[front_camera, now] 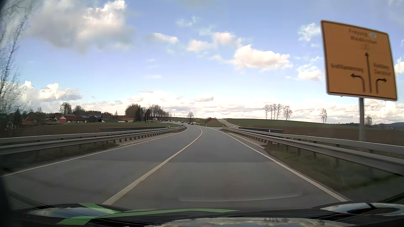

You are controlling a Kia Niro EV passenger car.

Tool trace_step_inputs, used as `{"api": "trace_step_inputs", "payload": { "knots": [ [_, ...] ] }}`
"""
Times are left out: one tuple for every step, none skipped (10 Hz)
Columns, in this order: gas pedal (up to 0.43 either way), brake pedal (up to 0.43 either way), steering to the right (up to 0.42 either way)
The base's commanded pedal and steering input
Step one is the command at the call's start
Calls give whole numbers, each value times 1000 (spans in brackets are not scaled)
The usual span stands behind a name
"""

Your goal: Follow the waypoints while adhering to traffic rules and regulations

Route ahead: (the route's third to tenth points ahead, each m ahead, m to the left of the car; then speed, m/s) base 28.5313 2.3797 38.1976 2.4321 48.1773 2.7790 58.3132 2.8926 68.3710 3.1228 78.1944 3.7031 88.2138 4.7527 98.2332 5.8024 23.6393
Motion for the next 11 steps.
{"api": "trace_step_inputs", "payload": {
  "knots": [
    [118, 0, -7],
    [118, 0, -7],
    [118, 0, -7],
    [118, 0, -7],
    [138, 0, -7],
    [138, 0, -7],
    [138, 0, -7],
    [138, 0, -7],
    [138, 0, -6],
    [138, 0, -7],
    [138, 0, -7]
  ]
}}
